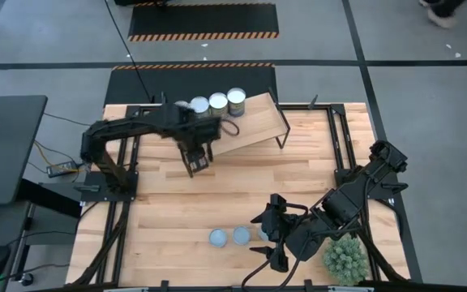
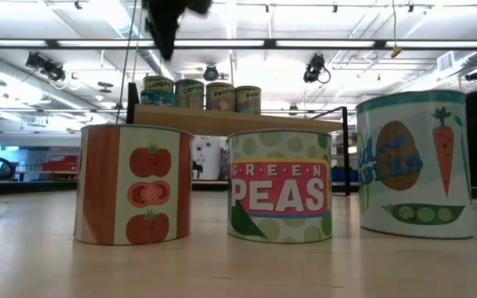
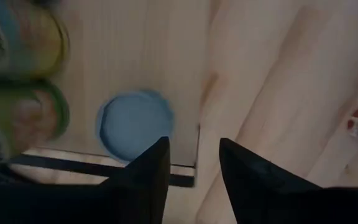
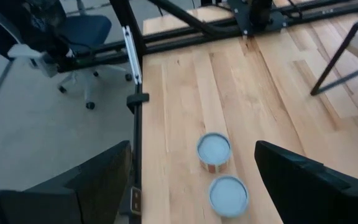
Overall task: Pick and place cans onto a shelf
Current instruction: Put the canned tomatoes on the shelf
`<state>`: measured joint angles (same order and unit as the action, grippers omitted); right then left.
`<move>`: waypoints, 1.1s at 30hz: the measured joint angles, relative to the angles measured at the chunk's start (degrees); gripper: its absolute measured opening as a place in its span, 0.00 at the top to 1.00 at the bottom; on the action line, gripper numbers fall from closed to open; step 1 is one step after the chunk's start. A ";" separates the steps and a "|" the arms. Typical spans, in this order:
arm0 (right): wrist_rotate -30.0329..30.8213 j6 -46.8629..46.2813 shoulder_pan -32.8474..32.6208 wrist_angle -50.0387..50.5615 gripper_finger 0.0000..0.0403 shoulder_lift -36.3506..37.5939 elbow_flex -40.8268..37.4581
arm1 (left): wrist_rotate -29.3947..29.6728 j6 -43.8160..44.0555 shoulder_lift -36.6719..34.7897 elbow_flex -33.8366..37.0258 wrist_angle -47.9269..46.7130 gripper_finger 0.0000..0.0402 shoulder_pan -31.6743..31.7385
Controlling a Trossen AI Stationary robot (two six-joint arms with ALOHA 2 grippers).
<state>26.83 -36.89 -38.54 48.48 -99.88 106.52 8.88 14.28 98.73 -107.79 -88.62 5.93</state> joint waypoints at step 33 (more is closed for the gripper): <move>2.25 -0.81 -1.50 4.19 0.14 1.27 -0.02 | 9.33 22.93 9.85 0.68 19.75 0.26 -39.42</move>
<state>29.08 -37.70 -40.04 52.66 -98.61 106.50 18.21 37.21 108.58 -107.11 -68.87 -33.50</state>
